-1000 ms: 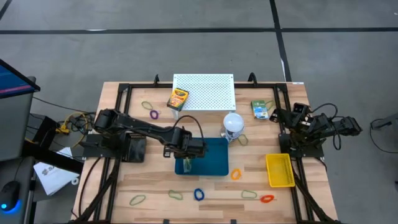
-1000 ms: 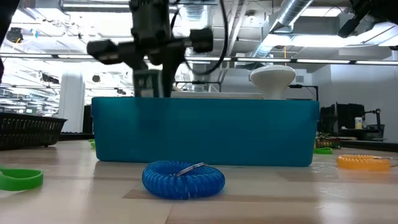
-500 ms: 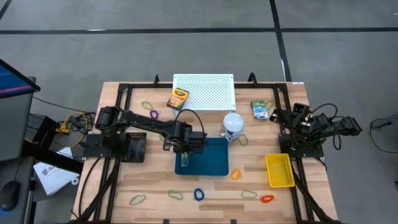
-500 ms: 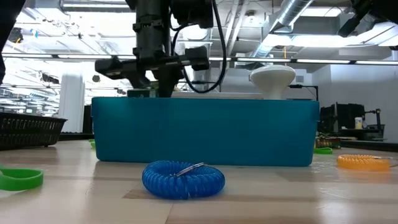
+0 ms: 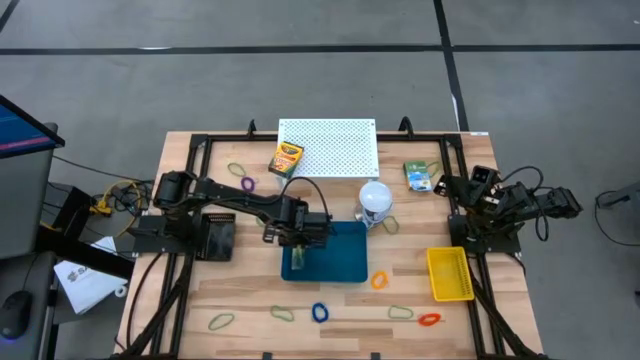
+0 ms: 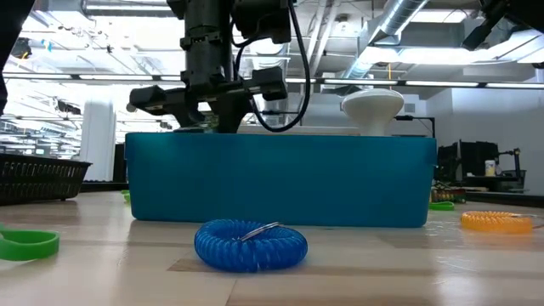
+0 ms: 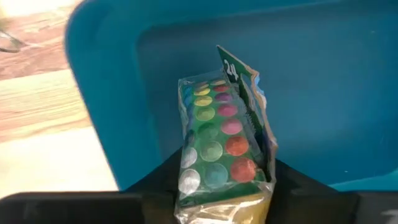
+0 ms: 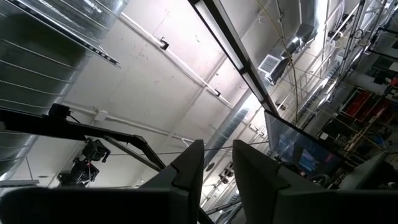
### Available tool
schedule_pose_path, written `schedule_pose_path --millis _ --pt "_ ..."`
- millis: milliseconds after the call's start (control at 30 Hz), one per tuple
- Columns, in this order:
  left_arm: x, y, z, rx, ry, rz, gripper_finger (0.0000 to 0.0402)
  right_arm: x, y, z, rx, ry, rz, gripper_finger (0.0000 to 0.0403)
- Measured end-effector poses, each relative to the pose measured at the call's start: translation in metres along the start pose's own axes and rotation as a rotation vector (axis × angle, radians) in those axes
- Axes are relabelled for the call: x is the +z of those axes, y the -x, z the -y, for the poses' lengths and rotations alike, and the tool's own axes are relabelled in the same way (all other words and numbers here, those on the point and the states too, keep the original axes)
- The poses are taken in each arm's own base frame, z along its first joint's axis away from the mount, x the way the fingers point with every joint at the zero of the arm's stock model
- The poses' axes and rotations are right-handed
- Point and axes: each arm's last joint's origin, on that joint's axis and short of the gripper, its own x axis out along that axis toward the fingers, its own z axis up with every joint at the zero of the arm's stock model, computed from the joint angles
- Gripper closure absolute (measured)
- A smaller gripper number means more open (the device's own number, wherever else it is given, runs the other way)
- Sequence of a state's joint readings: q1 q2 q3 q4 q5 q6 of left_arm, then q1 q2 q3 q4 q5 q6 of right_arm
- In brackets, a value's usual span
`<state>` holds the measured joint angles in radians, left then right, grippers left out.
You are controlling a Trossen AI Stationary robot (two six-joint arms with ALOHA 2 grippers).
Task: Pick & Place Office Desk Supplies
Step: Put the bottom crayon box into the blue bin, then put the left crayon box into the blue bin
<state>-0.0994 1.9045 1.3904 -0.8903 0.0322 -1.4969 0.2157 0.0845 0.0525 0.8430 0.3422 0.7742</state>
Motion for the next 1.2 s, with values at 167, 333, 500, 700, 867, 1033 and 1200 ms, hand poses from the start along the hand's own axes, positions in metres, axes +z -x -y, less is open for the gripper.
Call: schedule_pose_path --millis 167,333,500,700,867,1033,1200 --pt "0.000 -0.002 -0.001 0.001 0.003 0.001 0.0255 0.000 0.000 0.000 0.002 0.000 -0.001 0.0320" --pt "0.000 -0.002 -0.001 -0.002 0.003 0.010 0.0245 0.000 0.000 0.000 0.003 0.000 -0.003 0.0320" --pt "0.001 -0.002 0.000 -0.011 0.002 0.022 0.0238 0.000 0.000 0.000 0.004 0.000 -0.003 0.0320" --pt "0.001 0.002 0.001 -0.037 0.001 0.034 0.0232 0.000 0.000 0.000 0.003 -0.001 -0.003 0.0320" --pt "0.002 0.016 -0.003 -0.055 0.003 0.083 0.0231 0.000 0.000 0.000 0.000 0.002 -0.006 0.0320" --pt "0.002 0.029 -0.011 -0.023 0.005 0.121 0.0235 -0.001 0.000 0.001 -0.008 0.005 -0.015 0.0320" --pt "0.003 0.050 -0.016 -0.069 0.009 0.177 0.0237 -0.001 0.000 0.001 -0.010 0.006 -0.017 0.0320"
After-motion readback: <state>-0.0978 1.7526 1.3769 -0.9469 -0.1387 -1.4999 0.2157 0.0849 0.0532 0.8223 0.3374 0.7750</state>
